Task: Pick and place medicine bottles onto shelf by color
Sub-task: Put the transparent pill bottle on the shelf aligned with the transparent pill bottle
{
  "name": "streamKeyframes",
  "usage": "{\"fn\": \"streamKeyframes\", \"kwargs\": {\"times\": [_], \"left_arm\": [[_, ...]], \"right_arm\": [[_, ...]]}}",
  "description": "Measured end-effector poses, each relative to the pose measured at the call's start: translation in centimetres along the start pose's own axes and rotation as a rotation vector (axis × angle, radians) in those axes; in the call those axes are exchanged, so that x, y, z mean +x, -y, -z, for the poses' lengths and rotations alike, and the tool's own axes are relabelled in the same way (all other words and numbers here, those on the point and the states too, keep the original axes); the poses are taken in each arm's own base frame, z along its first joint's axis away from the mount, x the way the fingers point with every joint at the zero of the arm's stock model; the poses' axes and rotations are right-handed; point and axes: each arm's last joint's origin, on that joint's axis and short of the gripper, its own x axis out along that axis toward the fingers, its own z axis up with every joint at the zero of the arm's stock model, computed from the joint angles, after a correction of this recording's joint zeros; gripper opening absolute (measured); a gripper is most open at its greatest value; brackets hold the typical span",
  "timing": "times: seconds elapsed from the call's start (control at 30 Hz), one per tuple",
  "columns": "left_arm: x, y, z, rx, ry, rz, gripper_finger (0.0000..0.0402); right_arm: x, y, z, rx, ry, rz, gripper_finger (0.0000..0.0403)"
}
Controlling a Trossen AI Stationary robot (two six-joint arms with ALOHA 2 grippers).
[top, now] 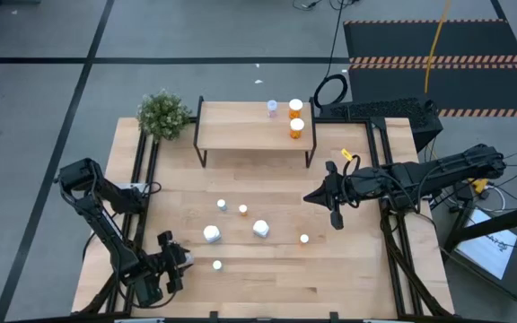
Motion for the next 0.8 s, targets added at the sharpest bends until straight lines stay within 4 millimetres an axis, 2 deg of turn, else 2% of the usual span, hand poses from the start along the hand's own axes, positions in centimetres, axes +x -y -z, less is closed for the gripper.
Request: {"fn": "streamKeyframes", "kwargs": {"times": [0.23, 0.5, 0.8], "left_arm": [[0.0, 0.0, 0.0, 0.021, 0.002, 0.004, 0.0153], [-0.6, -0.1, -0.4, 0.005, -0.001, 0.029, 0.0177], [-2.3, -0.6, -1.6, 0.011, 0.018, 0.098, 0.0148]], "right_arm": [[0.0, 0.0, 0.0, 0.0, 0.0, 0.0, 0.0], [0.0, 0.0, 0.0, 0.0, 0.0, 0.0, 0.0], [0.0, 0.0, 0.0, 0.0, 0.0, 0.0, 0.0]]}}
